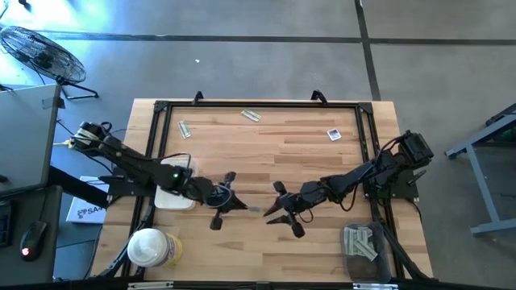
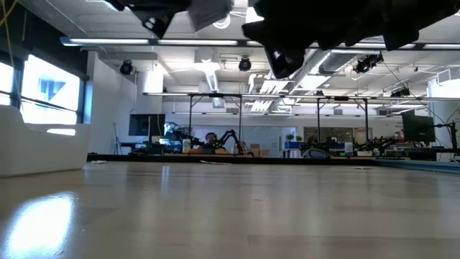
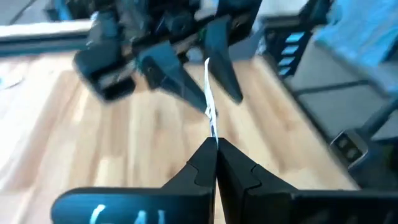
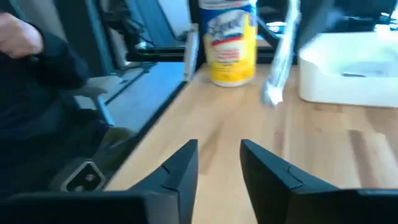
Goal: Pick & Place First Aid Supplies
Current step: Put the blue alcohol pad into the white bin
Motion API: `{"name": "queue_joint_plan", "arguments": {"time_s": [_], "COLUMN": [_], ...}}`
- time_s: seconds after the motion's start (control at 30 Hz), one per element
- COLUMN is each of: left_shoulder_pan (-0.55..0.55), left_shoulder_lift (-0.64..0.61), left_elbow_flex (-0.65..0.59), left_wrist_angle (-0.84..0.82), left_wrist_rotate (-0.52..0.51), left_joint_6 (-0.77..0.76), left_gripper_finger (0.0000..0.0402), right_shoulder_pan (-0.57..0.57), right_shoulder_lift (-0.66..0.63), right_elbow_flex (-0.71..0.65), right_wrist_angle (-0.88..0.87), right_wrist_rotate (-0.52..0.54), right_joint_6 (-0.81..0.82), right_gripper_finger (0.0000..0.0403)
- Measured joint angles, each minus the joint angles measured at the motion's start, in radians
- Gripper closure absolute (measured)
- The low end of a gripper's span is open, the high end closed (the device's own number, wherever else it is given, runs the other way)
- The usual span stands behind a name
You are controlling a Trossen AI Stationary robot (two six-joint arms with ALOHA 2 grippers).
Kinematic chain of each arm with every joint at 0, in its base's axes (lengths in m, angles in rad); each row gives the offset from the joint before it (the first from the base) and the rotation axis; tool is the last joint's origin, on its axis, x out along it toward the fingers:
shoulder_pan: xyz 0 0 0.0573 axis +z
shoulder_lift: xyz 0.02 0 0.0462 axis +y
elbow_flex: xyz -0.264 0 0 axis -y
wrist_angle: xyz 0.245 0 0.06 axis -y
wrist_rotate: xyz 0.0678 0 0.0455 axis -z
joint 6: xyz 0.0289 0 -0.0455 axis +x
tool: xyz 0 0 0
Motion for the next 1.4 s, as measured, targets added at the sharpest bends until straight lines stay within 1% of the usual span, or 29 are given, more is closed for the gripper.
{"name": "queue_joint_plan", "arguments": {"time_s": [0.07,0.13,0.23,0.3,0.37,0.47,0.57,0.63,0.67,0.7,0.77,0.93,1.07,1.2,1.33,1.4], "left_shoulder_pan": [-0.025,-0.051,-0.103,-0.14,-0.18,-0.234,-0.273,-0.29,-0.294,-0.294,-0.291,-0.278,-0.213,-0.134,-0.062,-0.031], "left_shoulder_lift": [-0.045,-0.089,-0.14,-0.162,-0.161,-0.142,-0.114,-0.103,-0.101,-0.101,-0.111,-0.08,-0.053,-0.018,0.016,0.03], "left_elbow_flex": [0.0,0.019,0.091,0.164,0.247,0.355,0.444,0.465,0.461,0.441,0.385,0.22,0.108,0.053,0.025,0.025], "left_wrist_angle": [-0.087,-0.194,-0.43,-0.631,-0.852,-1.191,-1.51,-1.68,-1.712,-1.702,-1.657,-1.661,-1.646,-1.574,-1.457,-1.426], "left_wrist_rotate": [-0.07,-0.161,-0.31,-0.369,-0.398,-0.401,-0.364,-0.319,-0.295,-0.266,-0.223,-0.2,-0.184,-0.156,-0.142,-0.145], "left_joint_6": [-0.003,-0.019,-0.086,-0.162,-0.267,-0.475,-0.711,-0.867,-0.935,-0.965,-0.97,-1.053,-1.098,-1.081,-0.995,-0.974], "left_gripper_finger": [0.0401,0.0401,0.0401,0.0401,0.0401,0.0401,0.0401,0.0401,0.0402,0.0401,0.0401,0.0401,0.0401,0.0401,0.0401,0.0401], "right_shoulder_pan": [-0.002,-0.002,-0.002,-0.007,-0.014,-0.032,-0.053,-0.064,-0.069,-0.072,-0.08,-0.087,-0.091,-0.102,-0.114,-0.116], "right_shoulder_lift": [0.0,0.0,0.0,0.0,0.0,0.0,0.0,0.0,0.0,0.0,0.0,0.0,0.0,0.0,0.0,0.0], "right_elbow_flex": [0.0,0.0,0.0,0.0,0.0,0.0,0.0,0.0,0.0,0.0,0.0,0.0,0.0,0.0,0.0,0.0], "right_wrist_angle": [-0.01,-0.023,-0.031,-0.039,-0.046,-0.059,-0.069,-0.077,-0.081,-0.084,-0.085,-0.088,-0.09,-0.09,-0.09,-0.09], "right_wrist_rotate": [0.035,0.075,0.141,0.168,0.175,0.177,0.177,0.178,0.177,0.177,0.177,0.177,0.179,0.179,0.181,0.181], "right_joint_6": [0.004,0.003,-0.023,-0.041,-0.045,-0.047,-0.045,-0.031,-0.018,-0.008,0.006,0.009,-0.014,-0.026,-0.02,-0.01], "right_gripper_finger": [0.0274,0.0266,0.0261,0.0261,0.026,0.026,0.026,0.026,0.026,0.026,0.026,0.026,0.026,0.026,0.026,0.026]}}
